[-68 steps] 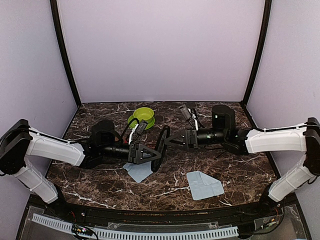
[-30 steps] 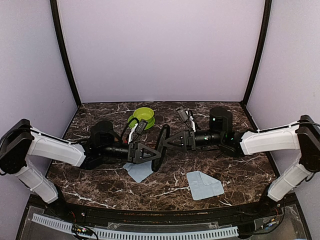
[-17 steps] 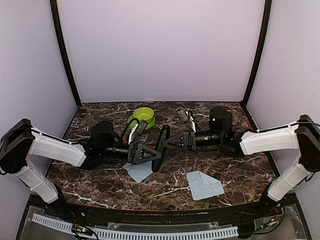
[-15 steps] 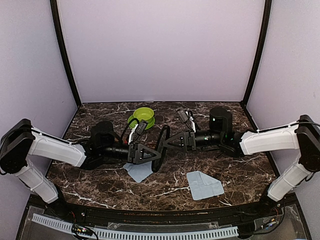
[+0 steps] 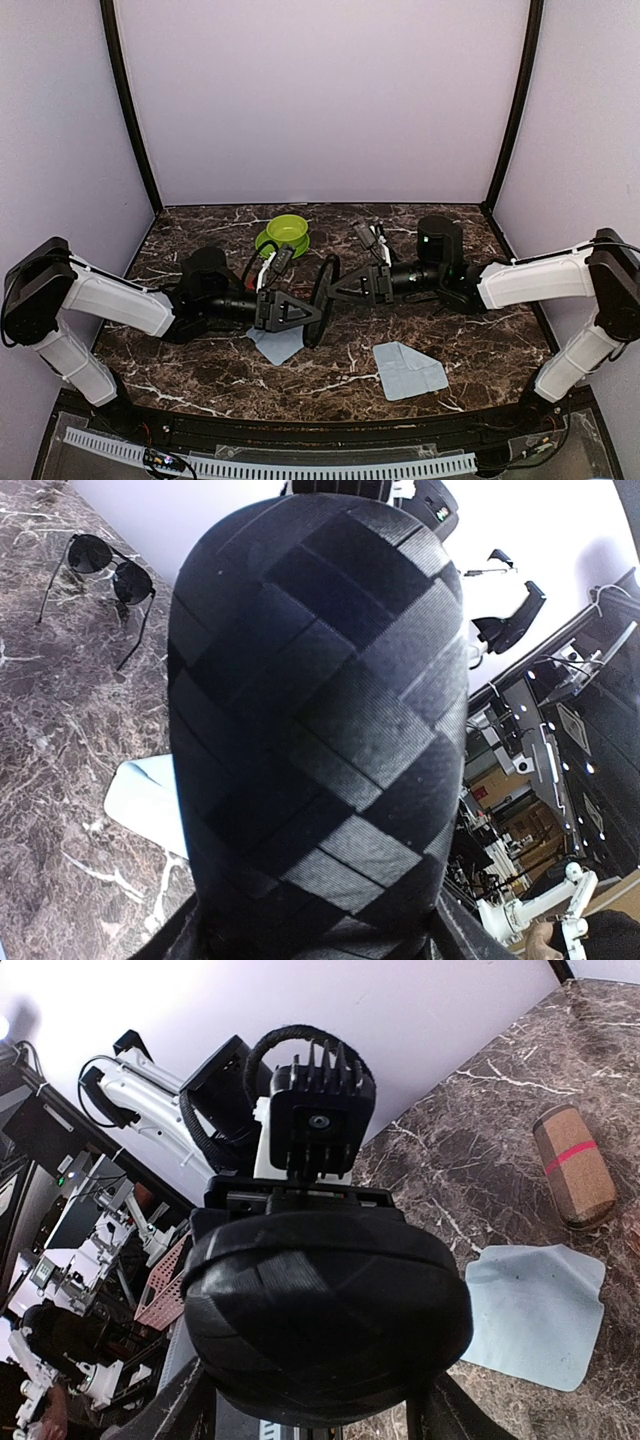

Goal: Organize the sunglasses
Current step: Close the sunglasses case.

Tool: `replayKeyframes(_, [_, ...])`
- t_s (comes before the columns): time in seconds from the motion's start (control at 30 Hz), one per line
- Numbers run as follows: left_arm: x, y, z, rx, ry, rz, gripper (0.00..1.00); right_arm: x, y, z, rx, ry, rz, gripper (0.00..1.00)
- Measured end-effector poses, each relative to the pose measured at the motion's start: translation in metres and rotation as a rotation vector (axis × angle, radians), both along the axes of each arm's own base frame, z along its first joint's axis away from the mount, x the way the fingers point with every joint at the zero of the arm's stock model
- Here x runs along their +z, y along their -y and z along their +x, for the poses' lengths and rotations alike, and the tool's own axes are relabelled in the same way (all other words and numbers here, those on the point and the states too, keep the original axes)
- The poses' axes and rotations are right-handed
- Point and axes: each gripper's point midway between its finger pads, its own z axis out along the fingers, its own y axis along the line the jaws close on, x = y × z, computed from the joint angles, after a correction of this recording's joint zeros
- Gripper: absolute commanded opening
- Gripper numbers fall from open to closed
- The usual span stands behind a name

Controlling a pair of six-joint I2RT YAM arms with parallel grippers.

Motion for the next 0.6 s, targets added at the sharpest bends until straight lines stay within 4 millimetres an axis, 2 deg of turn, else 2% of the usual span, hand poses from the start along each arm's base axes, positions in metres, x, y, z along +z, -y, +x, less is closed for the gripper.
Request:
replayKeyframes(0.1, [0.0013,-0.0005,-0.0035,-0.019,0.006,-0.008,0.44,0.0017,0.0015,-0.0038,0.031,0.010,0.009,0.35])
replayKeyframes(0.23, [0.0029,-0.0008,-0.0057,-0.032,0.012,-0.016,0.44,0.0035,0.0030,-0.0068,0.057,0.019,0.018,0.35])
replayKeyframes(0.43, [0.0036,-0.0009,-0.0069,-0.039,0.015,-0.019,0.40,0.0038,0.0041,-0.0083,0.077,0.026,0.027,0.36])
replayKeyframes(0.6, [0.0045,-0.0009,-0.0074,-0.042,0.017,-0.022,0.32,0.0038,0.0058,-0.0097,0.091,0.034,0.033,0.38])
